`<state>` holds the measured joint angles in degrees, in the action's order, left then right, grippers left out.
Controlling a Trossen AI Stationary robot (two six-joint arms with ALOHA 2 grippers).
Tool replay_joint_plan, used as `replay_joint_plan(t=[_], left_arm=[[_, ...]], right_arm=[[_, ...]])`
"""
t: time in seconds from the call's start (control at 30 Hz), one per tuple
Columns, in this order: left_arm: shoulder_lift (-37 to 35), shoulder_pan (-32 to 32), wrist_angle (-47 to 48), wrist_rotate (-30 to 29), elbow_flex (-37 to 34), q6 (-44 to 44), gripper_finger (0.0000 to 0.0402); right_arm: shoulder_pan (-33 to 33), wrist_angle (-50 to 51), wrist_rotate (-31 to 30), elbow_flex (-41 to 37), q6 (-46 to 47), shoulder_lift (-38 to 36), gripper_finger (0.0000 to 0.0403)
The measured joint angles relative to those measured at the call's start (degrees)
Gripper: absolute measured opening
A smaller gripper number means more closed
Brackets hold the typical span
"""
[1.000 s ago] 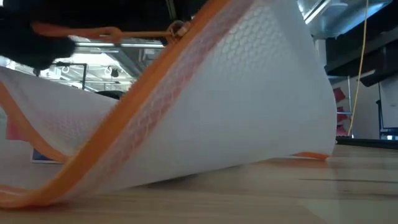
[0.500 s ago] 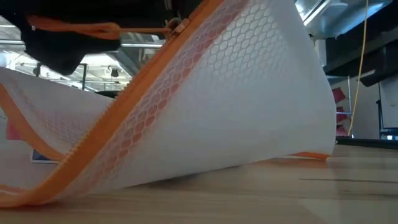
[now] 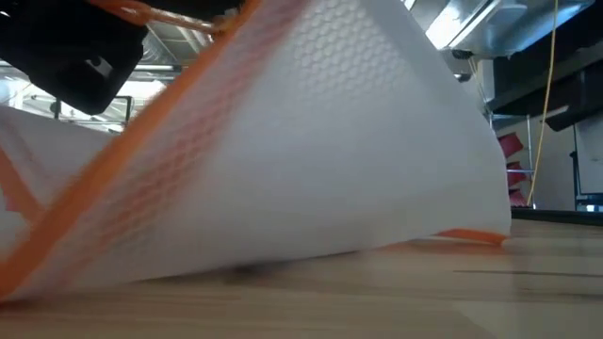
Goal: Unpack backpack
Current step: Close the zipper pouch
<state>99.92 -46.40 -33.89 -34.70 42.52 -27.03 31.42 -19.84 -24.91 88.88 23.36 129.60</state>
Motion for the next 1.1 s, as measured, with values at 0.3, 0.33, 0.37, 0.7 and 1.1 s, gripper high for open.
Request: replay_joint_plan(t=[0.3, 0.33, 0.37, 0.7, 1.1], left_arm=[[0.00, -0.02, 0.00, -1.32, 0.00, 1.91, 0.0114], [0.00, -0.02, 0.03, -1.33, 0.00, 2.25, 0.0106], [0.00, -0.02, 0.14, -1.36, 0.00, 2.56, 0.0095], [0.07, -0.80, 0.72, -1.59, -0.09, 3.96, 0.0002], [0.07, -0.23, -3.88, 5.84, -0.15, 3.31, 0.0047]], right_arm=[[0.02, -1.52, 0.57, -0.01, 0.73, 0.00, 0.0000], [0.01, -1.49, 0.66, -0.01, 0.83, -0.02, 0.0000], [0.00, -1.31, 0.71, 0.00, 0.93, -0.02, 0.0000], [0.04, 0.02, 1.19, 0.09, 0.63, -0.33, 0.0000], [0.15, 0.19, 3.28, 0.17, 0.45, -0.44, 0.0000]])
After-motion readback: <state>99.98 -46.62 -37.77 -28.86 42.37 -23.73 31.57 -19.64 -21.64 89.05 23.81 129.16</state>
